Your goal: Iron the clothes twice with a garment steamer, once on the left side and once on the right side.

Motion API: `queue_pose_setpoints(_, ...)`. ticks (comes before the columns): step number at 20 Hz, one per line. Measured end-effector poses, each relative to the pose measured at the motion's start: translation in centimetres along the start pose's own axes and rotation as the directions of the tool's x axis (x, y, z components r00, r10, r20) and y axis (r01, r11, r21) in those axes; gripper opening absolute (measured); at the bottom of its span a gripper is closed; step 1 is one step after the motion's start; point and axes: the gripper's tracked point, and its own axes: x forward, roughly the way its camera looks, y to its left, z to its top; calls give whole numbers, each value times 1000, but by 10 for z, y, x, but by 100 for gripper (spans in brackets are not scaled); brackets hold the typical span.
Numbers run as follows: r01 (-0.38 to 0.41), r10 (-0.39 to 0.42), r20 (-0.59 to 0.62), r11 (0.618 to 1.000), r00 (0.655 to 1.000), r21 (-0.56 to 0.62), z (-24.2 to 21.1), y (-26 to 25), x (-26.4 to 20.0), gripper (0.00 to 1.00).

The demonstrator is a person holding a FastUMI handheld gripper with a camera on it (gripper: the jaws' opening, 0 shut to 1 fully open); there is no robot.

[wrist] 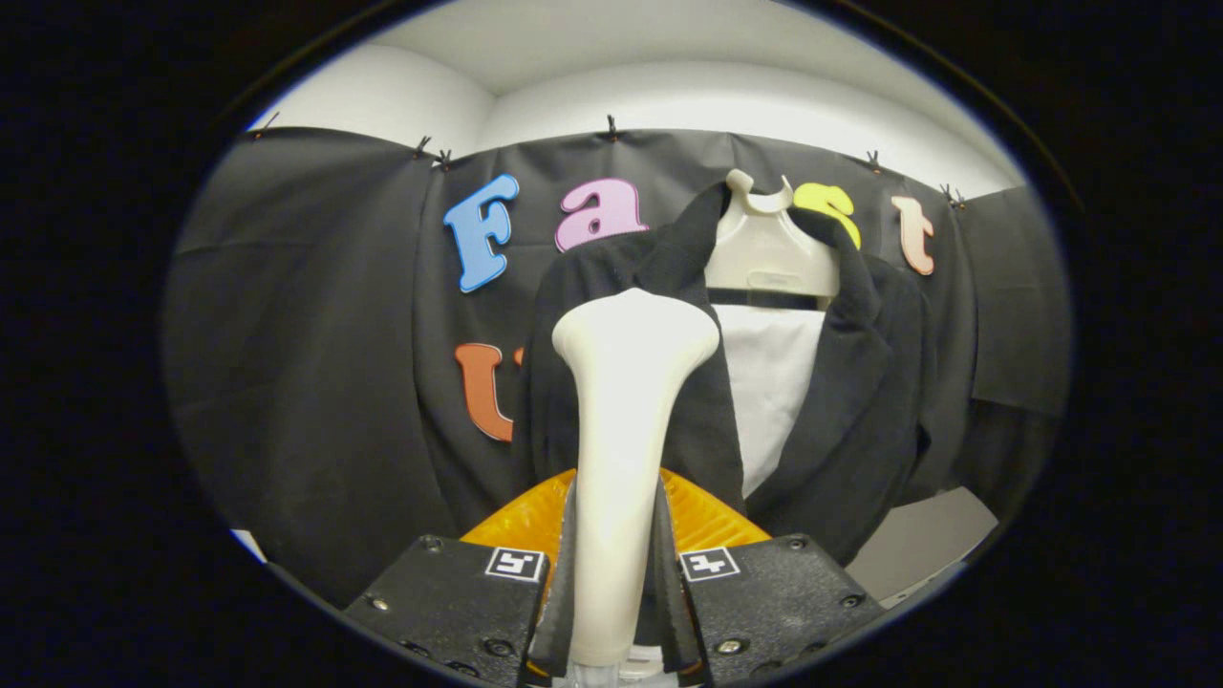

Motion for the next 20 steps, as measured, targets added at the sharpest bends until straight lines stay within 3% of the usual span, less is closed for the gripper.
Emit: queue_pose_setpoints(20, 19, -18, -175, 1000, 984, 8, -139, -23, -8, 38)
